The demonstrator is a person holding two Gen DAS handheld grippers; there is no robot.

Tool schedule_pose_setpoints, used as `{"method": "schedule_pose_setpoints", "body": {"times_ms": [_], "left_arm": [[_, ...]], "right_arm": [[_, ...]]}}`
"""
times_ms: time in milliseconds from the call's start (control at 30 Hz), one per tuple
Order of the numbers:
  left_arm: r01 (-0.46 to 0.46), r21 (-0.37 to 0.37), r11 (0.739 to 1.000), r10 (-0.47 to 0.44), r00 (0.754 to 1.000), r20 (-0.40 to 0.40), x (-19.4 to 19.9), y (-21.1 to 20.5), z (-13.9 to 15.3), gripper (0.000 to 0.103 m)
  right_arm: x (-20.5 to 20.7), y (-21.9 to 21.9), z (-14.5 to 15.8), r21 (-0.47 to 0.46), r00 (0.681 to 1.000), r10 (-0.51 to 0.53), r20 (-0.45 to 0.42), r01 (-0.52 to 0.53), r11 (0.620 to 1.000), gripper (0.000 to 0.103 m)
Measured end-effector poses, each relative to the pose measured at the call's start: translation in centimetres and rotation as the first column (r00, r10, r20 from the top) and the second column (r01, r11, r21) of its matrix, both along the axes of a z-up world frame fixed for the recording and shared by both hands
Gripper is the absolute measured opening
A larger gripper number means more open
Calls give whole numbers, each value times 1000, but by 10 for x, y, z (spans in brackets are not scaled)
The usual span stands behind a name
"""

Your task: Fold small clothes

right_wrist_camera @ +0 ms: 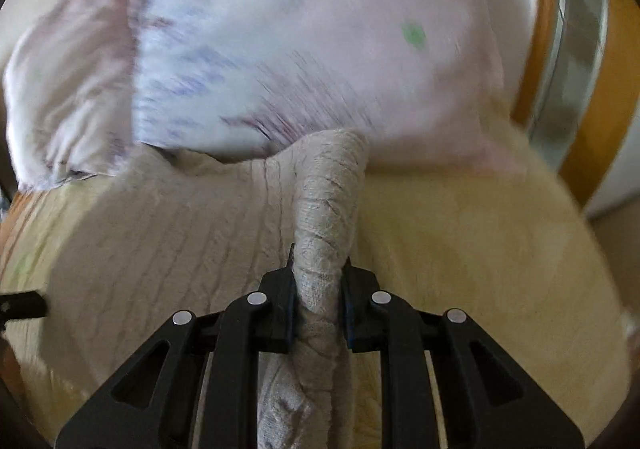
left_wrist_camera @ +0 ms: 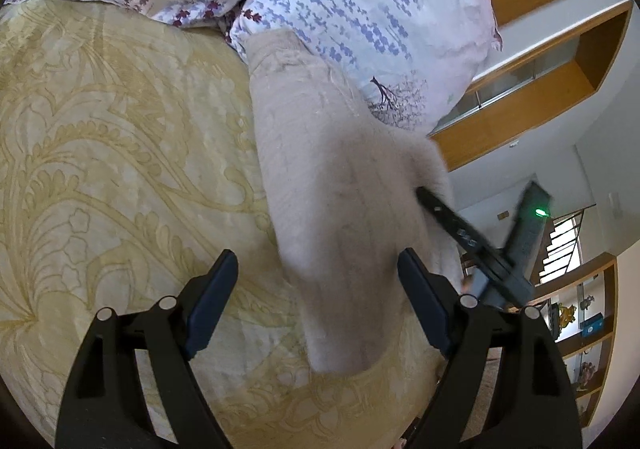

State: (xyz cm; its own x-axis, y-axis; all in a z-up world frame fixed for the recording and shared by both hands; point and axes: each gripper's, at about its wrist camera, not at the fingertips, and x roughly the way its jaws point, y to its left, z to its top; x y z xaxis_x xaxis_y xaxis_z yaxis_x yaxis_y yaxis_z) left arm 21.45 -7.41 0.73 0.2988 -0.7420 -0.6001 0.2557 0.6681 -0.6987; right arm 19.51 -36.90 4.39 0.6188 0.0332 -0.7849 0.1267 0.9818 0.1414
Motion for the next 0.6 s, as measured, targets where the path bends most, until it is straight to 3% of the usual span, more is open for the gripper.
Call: {"method": "schedule_pose_setpoints", "body": {"times_ms": [33, 167, 300, 367, 500, 600], "left_arm": [[2, -2, 1000, -2, 1000, -3, 0, -1, -1, 82], [-5, -13, 1000, 5, 1000, -18, 0, 0, -3, 82], [-12, -26, 1000, 11, 999, -34, -1, 1, -6, 81], [-14, -28, 1000, 13, 999, -41, -3, 0, -8, 80], [-22, -25, 999, 21, 999, -49, -6, -2, -11, 74], [-27, -40, 999, 25, 998, -55, -8, -3, -12, 61]], "right_arm": [[-2, -6, 1, 41, 1000, -18, 6, 18, 999, 24], [-21, -28, 18, 125, 997, -70, 40, 65, 990, 68], [-51, -55, 22, 336, 996, -72, 45, 53, 941, 69], [-64, -60, 20, 393, 998, -59, 32, 41, 918, 69], [-82, -53, 14, 415, 1000, -22, 14, 14, 910, 67], [-87, -46, 8, 401, 1000, 4, -4, -2, 916, 54]]}}
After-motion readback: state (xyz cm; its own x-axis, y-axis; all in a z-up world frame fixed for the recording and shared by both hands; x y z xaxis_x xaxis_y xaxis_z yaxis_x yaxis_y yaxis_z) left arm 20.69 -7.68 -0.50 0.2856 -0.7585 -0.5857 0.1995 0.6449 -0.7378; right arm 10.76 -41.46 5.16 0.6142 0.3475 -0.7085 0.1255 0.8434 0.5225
